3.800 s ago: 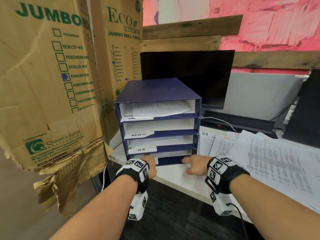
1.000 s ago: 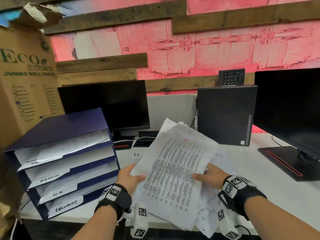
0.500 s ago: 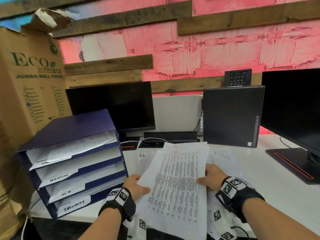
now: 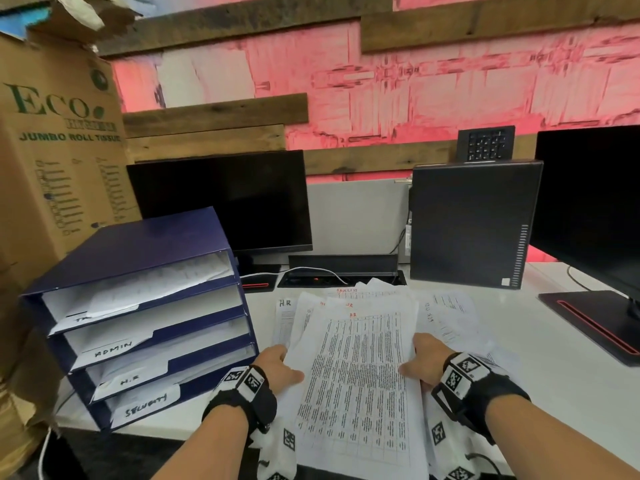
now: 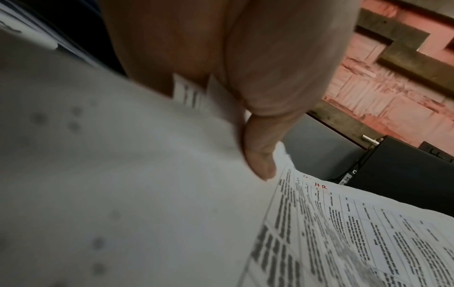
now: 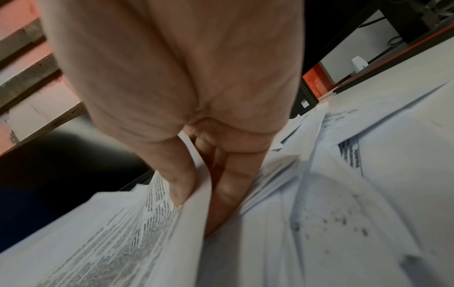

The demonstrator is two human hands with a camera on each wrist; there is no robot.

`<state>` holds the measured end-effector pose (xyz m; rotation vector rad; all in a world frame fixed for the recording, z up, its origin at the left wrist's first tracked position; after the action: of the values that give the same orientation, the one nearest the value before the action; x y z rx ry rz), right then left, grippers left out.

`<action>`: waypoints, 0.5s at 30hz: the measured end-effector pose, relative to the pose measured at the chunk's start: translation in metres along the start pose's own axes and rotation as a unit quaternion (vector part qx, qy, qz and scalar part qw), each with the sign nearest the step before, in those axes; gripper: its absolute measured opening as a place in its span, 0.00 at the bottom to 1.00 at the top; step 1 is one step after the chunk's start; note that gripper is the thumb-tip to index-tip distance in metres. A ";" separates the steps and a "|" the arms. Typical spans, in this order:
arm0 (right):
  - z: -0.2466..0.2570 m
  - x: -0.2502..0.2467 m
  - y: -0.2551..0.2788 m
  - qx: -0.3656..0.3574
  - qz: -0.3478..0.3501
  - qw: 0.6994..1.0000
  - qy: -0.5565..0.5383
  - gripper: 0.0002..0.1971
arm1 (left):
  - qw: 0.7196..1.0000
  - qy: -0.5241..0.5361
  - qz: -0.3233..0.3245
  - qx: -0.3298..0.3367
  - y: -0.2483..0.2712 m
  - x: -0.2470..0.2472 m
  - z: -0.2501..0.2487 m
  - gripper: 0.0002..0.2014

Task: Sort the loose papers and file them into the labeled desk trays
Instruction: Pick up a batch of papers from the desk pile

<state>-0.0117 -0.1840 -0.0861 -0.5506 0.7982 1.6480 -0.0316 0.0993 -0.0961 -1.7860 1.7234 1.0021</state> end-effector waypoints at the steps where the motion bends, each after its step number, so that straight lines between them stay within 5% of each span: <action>1: 0.000 -0.001 0.000 0.000 -0.004 1.000 -0.002 0.21 | 1.000 0.012 -0.003 0.005 0.000 -0.001 0.001 0.10; 5: 0.002 0.000 0.003 -0.011 -0.008 1.000 -0.012 0.19 | 0.997 0.059 -0.026 0.039 0.007 -0.007 0.001 0.08; 11: 0.010 0.002 0.011 -0.023 -0.007 0.995 -0.098 0.12 | 0.983 0.131 -0.119 0.041 0.024 -0.032 0.005 0.17; 15: 0.023 -0.004 0.014 -0.051 -0.024 0.986 -0.157 0.15 | 0.967 0.199 -0.157 0.029 0.032 -0.049 0.013 0.11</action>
<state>-0.0229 -0.1708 -0.0655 -0.3658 0.4678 1.6844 -0.0625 0.1368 -0.0619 -2.2459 1.5871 0.4787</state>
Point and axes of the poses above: each hand's wrist, its own y-axis away from the middle knuckle, its own x-axis out of the palm, z = x × y, the point moved 9 cm from there along -y, towards the middle knuckle
